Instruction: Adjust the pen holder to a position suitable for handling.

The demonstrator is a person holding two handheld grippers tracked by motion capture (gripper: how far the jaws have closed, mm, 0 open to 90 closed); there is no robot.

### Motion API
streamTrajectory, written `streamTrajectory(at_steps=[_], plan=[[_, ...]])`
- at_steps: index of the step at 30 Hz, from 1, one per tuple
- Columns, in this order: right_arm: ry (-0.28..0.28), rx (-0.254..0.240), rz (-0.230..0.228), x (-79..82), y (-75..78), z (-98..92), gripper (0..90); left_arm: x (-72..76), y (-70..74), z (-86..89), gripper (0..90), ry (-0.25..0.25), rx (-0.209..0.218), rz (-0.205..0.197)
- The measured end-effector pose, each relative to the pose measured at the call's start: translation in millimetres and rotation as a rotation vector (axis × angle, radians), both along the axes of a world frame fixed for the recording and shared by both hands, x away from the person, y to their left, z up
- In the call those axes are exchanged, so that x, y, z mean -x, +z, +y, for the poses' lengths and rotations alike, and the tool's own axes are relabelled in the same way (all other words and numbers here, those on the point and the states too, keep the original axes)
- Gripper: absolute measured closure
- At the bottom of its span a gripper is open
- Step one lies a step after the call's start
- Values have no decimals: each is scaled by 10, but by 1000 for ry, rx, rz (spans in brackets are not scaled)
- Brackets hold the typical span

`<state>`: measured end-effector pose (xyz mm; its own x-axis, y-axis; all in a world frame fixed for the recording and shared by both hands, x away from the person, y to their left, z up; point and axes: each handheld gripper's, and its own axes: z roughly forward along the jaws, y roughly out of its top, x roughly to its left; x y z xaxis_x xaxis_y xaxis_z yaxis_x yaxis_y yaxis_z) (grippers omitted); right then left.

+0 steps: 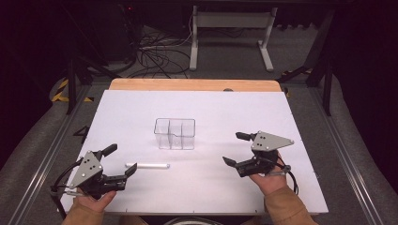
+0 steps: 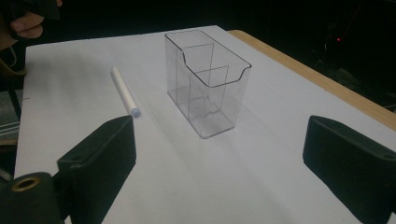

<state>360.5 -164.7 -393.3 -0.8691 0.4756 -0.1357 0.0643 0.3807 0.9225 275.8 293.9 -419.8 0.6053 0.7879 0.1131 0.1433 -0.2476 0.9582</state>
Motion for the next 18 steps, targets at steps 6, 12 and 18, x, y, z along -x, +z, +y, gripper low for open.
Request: streamTrajectory(at_steps=[6,12,18], plan=[[24,40,19,-38,89,68,126,4,0,-3,108,0,-2,0],[78,124,28,-103,278,246,188,8,-8,10,112,5,4,10],[123,171,36,-229,339,439,208,25,-9,23,112,13,3,7]])
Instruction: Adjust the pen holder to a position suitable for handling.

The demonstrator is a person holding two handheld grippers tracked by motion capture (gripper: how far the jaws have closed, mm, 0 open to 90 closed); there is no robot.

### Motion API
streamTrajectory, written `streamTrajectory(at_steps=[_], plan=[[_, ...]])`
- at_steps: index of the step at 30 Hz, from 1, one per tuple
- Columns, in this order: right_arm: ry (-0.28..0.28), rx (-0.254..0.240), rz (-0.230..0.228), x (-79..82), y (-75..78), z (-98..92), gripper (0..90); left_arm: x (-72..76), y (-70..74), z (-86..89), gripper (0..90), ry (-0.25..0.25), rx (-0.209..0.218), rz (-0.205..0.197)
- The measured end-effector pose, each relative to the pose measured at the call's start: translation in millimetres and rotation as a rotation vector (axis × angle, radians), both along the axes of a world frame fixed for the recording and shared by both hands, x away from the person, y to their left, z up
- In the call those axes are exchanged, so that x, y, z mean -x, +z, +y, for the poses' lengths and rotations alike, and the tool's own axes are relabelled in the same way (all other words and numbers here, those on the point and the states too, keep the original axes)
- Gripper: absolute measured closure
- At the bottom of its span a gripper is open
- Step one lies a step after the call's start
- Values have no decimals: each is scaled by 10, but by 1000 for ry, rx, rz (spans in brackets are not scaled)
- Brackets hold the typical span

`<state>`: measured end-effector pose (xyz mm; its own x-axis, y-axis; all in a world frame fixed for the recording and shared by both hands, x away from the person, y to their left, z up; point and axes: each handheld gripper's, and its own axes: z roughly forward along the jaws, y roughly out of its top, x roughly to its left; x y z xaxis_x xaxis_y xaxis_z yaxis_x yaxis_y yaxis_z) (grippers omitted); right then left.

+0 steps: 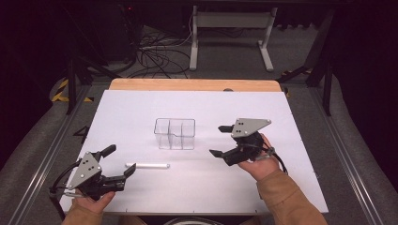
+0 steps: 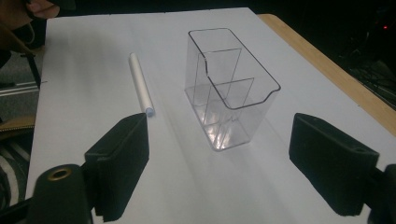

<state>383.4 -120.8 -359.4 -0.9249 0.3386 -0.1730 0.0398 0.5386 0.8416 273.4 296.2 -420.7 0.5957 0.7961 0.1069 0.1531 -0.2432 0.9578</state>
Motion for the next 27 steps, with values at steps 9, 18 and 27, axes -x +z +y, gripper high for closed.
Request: streamTrajectory(at_steps=[9,18,27], plan=[[40,73,2,-130,-30,235,263,-6,-5,-1,113,1,0,4],[78,141,13,-272,-105,518,326,-9,-4,-6,112,-5,1,9],[100,177,29,-435,-160,703,398,-24,-10,-6,113,-6,-3,9]])
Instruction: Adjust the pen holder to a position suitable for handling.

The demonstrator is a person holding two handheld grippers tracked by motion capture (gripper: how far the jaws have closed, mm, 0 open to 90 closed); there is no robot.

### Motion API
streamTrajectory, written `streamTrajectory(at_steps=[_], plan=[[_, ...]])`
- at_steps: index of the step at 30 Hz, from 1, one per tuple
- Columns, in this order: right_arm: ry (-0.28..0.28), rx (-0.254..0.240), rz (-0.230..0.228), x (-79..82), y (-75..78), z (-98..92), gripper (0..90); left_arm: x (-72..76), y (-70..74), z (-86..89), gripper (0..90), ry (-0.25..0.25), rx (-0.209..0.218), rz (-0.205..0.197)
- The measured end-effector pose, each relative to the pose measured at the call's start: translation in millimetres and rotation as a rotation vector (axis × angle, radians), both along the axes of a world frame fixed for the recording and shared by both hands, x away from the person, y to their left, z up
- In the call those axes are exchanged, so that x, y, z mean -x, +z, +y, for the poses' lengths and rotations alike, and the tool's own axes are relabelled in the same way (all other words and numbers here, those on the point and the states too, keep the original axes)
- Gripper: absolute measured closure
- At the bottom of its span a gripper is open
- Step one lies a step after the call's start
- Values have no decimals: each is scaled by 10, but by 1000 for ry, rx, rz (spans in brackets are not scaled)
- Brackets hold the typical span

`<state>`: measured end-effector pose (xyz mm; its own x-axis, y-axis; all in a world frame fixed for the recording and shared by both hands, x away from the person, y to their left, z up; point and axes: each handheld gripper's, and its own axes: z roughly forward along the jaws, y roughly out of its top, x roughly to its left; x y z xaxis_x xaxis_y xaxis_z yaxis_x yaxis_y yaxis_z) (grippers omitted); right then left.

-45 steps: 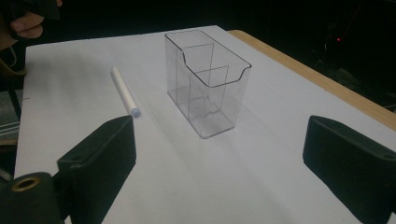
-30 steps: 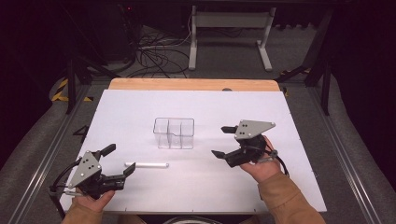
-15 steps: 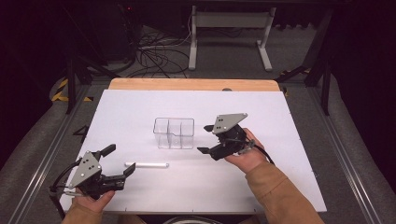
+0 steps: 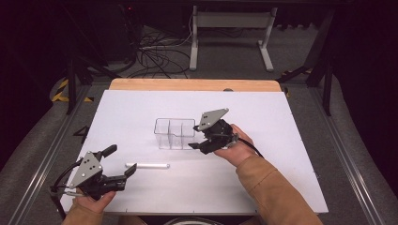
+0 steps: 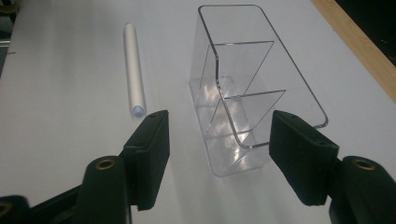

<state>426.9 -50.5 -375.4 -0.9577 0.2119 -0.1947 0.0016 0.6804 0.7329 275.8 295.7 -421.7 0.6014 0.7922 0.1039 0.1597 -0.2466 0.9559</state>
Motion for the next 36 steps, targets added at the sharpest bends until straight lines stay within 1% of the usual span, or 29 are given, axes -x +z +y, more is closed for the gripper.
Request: streamTrajectory(at_steps=[4,6,8,10,12,15,18,22,25,28,29,30,32,34,36], plan=[[7,31,-5,-83,-23,55,427,0,-2,1,113,1,6,4],[7,44,-8,-114,-30,83,437,-5,-3,3,113,2,2,2],[9,46,-8,-138,-38,111,446,-11,-8,3,113,-1,7,10],[15,64,-12,-161,-45,137,462,-11,-7,2,113,-2,7,10],[18,70,-1,-181,-59,159,477,-9,-7,0,113,-1,9,9],[32,103,1,-203,-97,209,505,-15,-10,1,113,-4,5,10],[41,144,-16,-219,-144,269,549,-16,-11,-2,113,-3,5,11],[36,162,-22,-265,-174,323,580,-15,-10,-5,113,-4,1,8],[35,188,-40,-280,-215,380,610,-17,-10,-3,113,-5,0,7],[37,213,-45,-297,-265,434,624,-18,-12,4,113,-4,1,7],[37,213,-45,-297,-265,434,624,-18,-12,4,113,-4,1,7],[42,231,-45,-305,-288,471,627,-15,-11,6,113,-5,0,7],[40,235,-46,-306,-302,490,627,-15,-11,5,113,-4,2,6],[37,256,-45,-319,-333,529,612,-13,-10,8,113,-4,1,5],[35,263,-39,-328,-356,540,610,-14,-10,10,113,-4,0,4]])
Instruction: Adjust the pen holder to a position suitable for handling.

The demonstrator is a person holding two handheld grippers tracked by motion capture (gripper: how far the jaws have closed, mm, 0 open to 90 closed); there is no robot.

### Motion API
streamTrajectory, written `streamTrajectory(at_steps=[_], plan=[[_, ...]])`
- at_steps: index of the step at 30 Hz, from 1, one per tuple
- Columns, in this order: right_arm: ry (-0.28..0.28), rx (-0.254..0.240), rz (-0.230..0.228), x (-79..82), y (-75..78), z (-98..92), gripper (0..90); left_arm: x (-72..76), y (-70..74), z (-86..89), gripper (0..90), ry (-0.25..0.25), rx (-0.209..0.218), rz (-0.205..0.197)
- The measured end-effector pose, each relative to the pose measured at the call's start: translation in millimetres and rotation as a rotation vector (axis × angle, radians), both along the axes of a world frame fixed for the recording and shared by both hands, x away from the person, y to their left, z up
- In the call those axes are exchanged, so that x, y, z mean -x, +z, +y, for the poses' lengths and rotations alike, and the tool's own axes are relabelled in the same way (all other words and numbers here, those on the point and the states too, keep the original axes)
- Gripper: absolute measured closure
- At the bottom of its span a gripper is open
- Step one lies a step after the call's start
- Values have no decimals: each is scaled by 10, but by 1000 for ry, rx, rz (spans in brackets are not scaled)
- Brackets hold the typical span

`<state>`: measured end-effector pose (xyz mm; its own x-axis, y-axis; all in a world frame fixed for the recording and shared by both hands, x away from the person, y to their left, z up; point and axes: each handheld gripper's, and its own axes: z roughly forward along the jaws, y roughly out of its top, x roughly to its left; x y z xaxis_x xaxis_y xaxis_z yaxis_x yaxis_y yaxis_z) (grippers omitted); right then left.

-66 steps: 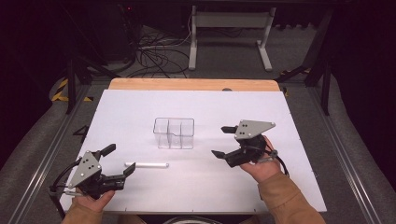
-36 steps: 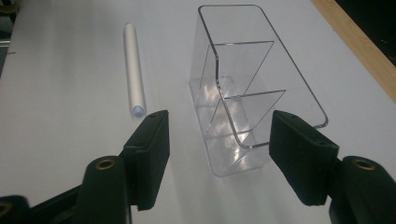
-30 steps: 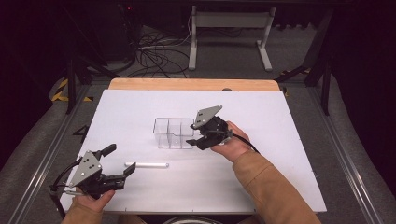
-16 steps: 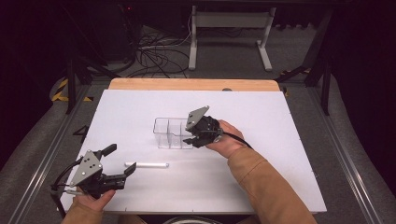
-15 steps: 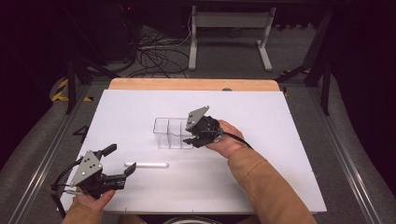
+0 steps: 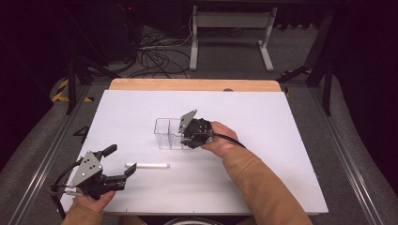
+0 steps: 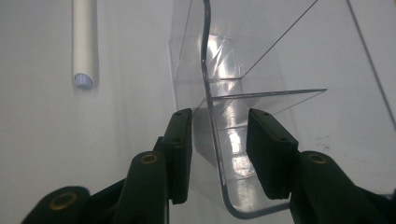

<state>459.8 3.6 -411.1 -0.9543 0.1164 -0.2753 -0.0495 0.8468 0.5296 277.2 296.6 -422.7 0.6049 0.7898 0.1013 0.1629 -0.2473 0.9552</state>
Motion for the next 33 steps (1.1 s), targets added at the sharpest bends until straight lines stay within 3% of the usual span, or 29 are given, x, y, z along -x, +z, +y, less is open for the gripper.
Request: streamTrajectory(at_steps=[6,11,21,22,24,27,33], plan=[[-6,3,-5,13,0,5,630,-2,-3,-5,113,0,0,2],[12,17,5,42,26,-9,765,0,-2,-5,113,2,1,0],[88,25,9,67,55,-35,843,-4,-4,1,113,4,-1,1],[117,30,2,98,61,-38,866,-4,-4,2,113,3,0,1],[121,34,-15,122,80,-51,864,-4,-5,0,113,3,0,2],[133,6,5,116,127,-106,864,-3,-5,-2,113,3,0,1],[148,-35,-6,140,257,-269,864,-7,-8,-1,113,6,2,3]])
